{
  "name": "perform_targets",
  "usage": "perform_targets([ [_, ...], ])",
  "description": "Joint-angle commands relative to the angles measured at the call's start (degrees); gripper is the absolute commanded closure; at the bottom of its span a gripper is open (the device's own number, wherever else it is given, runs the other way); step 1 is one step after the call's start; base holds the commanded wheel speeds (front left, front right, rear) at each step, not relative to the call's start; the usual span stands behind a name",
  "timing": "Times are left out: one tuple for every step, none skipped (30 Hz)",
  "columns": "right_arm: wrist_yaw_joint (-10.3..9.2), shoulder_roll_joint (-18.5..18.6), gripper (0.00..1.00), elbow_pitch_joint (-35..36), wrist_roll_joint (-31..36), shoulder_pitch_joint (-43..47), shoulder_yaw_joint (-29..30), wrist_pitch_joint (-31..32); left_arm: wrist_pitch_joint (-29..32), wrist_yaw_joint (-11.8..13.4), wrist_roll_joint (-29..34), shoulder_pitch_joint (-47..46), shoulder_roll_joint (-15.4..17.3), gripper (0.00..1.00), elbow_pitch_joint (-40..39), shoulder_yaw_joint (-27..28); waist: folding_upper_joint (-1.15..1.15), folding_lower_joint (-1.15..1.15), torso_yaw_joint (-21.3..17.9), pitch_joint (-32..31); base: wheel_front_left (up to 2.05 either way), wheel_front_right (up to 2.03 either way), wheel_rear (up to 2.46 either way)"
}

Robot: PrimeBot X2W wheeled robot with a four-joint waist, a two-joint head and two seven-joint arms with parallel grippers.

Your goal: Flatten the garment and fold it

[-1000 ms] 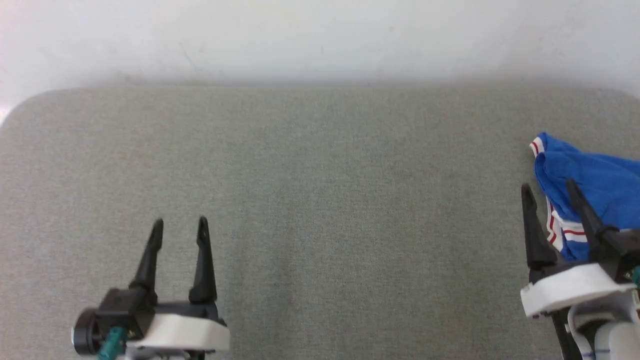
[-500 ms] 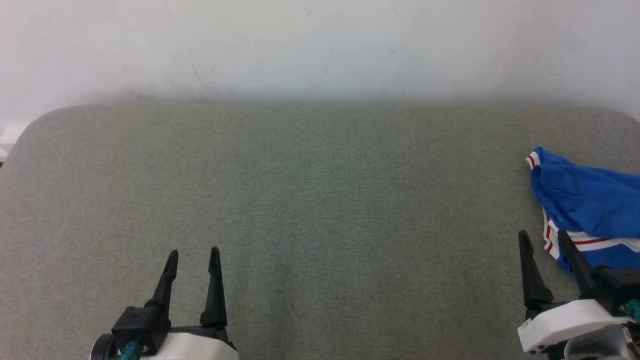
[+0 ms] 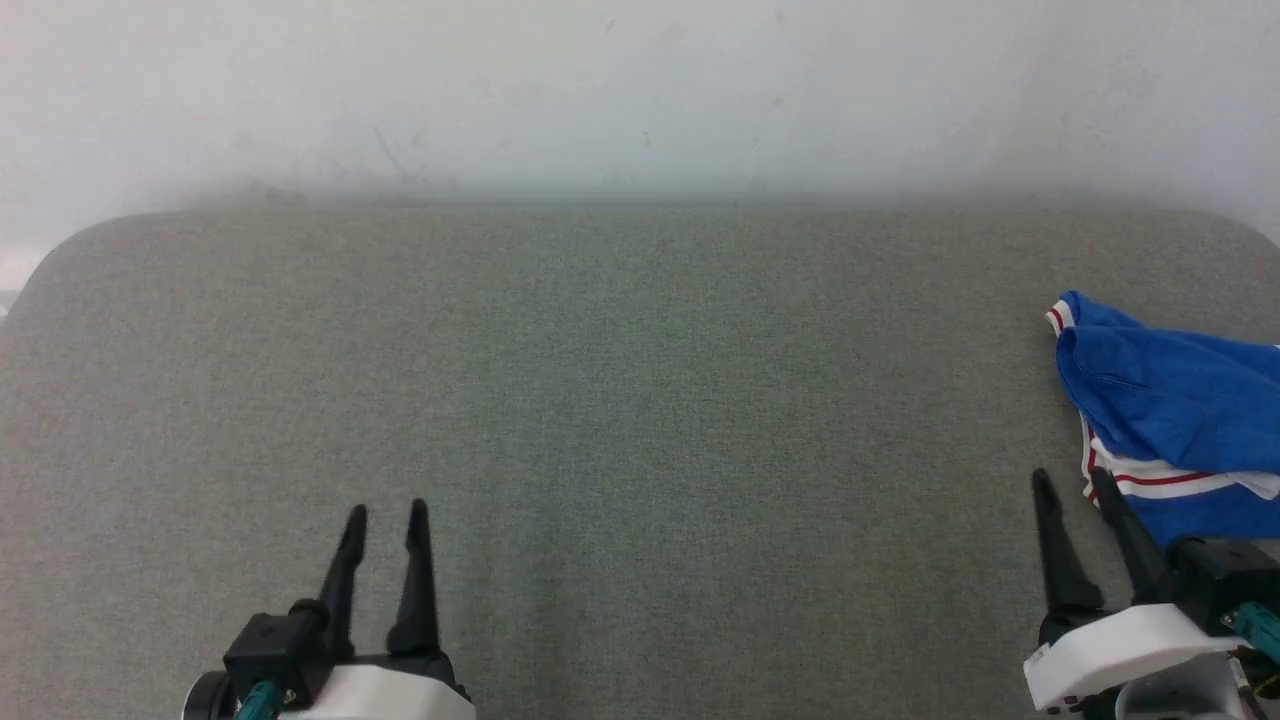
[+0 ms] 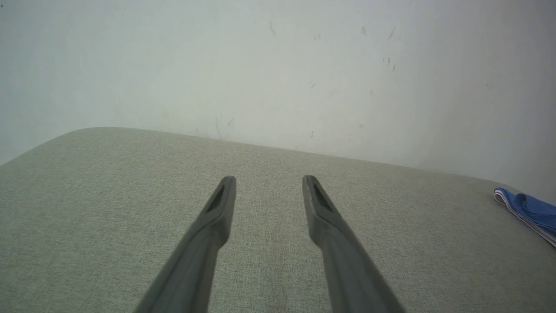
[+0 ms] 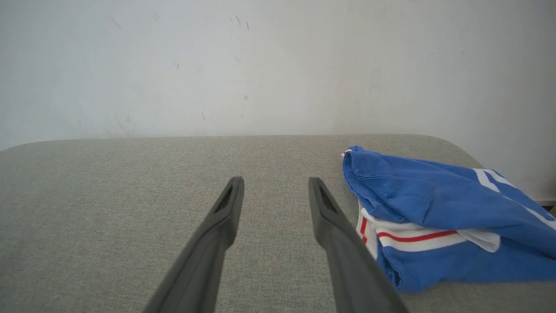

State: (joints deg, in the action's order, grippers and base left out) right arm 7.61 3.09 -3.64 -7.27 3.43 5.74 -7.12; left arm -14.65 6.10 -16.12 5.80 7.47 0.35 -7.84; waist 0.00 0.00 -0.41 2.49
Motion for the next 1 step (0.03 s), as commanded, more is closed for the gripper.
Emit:
perform_targets([
  [0.00,0.0,1.00,0.0,0.0,0.0,-0.1,0.0,0.0,0.0,0.0,0.0,0.0,1.00,0.0,0.0,0.00,0.00,0.0,0.0,0.00,0.00,0.00],
])
